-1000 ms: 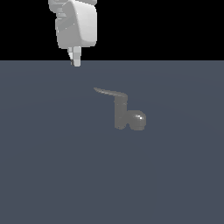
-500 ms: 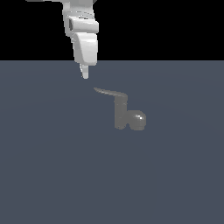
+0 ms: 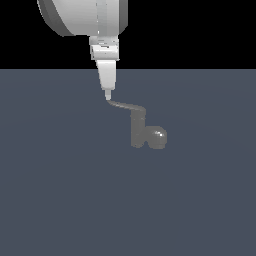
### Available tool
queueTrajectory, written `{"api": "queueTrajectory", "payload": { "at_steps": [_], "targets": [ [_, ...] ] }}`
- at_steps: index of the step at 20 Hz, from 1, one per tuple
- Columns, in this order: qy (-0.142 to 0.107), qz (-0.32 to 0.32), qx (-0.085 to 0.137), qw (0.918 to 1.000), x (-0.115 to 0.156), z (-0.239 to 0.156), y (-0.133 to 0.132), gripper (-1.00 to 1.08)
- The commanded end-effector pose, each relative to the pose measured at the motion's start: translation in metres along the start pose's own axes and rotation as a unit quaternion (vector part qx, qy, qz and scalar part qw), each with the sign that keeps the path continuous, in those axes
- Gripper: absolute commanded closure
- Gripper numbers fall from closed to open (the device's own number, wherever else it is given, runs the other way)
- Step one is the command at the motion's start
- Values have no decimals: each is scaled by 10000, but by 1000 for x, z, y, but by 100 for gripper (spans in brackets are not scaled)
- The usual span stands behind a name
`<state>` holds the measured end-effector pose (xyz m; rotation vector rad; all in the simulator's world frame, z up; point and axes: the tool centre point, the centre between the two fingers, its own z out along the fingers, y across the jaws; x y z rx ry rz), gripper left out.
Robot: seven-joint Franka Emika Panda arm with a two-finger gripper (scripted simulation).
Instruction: Turn on the faucet by rotating a designated handle.
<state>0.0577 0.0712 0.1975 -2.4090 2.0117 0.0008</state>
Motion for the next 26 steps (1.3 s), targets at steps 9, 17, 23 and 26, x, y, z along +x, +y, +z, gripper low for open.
{"api": "queueTrajectory", "payload": {
  "at_steps": [9,17,23,26],
  "targets": [
    [18,664,-10,9978,25,23,-24,108],
    [17,693,-12,9976,25,24,-22,108],
    [17,693,-12,9976,20,24,-6,108],
    [17,693,-12,9976,17,24,3,108]
  ]
}}
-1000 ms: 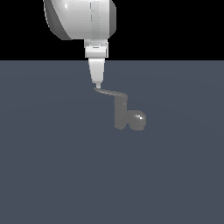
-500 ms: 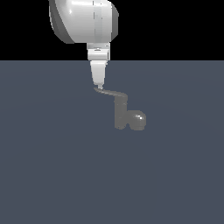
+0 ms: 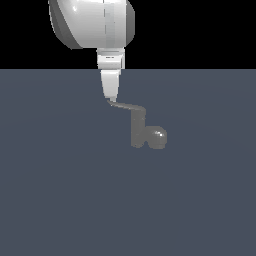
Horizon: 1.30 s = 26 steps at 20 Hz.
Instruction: Turn on the faucet by rotating a designated handle.
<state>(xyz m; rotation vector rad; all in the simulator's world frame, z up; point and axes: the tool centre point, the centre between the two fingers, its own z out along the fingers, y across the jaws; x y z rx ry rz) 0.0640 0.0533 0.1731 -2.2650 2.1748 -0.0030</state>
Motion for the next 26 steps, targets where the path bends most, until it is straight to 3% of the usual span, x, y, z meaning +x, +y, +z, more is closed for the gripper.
{"api": "queueTrajectory", "payload": {
  "at_steps": [1,16,26],
  "targets": [
    [3,1,-14,10000,-1,0,9,108],
    [-1,5,-12,10000,-8,0,51,108],
    [-1,13,2,10000,9,-1,72,108]
  ]
}}
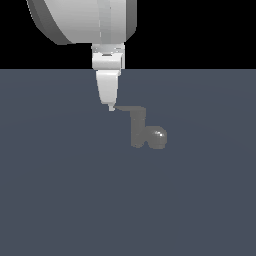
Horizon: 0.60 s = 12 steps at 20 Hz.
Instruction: Turn on the faucet by rotating a designated handle.
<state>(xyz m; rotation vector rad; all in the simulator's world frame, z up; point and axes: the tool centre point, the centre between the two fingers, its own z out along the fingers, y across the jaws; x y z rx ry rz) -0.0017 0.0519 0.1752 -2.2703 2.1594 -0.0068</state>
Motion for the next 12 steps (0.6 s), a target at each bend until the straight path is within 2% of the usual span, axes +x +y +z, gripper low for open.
{"api": "queueTrajectory", "payload": {
  "at_steps": [1,12],
  "targets": [
    [14,60,-31,10000,12,1,9,108],
    [14,54,-41,10000,31,1,42,108]
  ]
}}
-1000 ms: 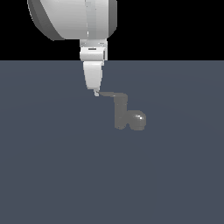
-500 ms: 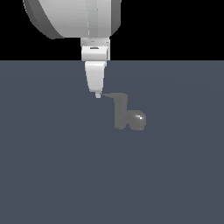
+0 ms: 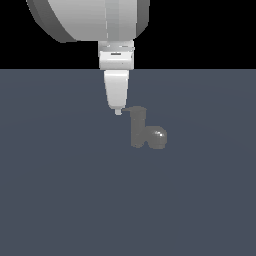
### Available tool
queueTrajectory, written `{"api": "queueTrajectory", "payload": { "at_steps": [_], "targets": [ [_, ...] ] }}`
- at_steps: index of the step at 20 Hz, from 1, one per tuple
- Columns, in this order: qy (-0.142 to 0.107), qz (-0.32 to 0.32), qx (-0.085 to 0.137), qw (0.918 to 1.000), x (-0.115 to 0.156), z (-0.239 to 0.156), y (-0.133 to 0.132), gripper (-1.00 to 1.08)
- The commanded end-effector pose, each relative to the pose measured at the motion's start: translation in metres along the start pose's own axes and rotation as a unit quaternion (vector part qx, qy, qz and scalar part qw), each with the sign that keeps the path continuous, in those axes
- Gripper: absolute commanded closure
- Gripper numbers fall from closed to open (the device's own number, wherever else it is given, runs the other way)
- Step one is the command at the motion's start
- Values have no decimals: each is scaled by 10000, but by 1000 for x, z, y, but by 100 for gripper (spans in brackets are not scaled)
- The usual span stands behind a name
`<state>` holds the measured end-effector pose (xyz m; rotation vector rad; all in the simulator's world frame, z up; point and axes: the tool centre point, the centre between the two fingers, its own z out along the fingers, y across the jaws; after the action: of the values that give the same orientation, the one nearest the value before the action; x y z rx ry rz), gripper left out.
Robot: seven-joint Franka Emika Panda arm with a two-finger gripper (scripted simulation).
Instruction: Turn on the faucet by rotating a designated handle.
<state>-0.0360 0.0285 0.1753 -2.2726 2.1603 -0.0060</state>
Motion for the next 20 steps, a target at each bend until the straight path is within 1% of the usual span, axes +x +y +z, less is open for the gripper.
{"api": "queueTrajectory", "payload": {
  "at_steps": [1,4,5,19,20],
  "targets": [
    [7,57,-31,10000,11,2,10,108],
    [7,56,-33,10000,15,2,16,108],
    [3,1,-3,10000,7,0,11,108],
    [7,51,-33,10000,89,1,29,108],
    [7,51,-33,10000,89,1,29,108]
  ]
}}
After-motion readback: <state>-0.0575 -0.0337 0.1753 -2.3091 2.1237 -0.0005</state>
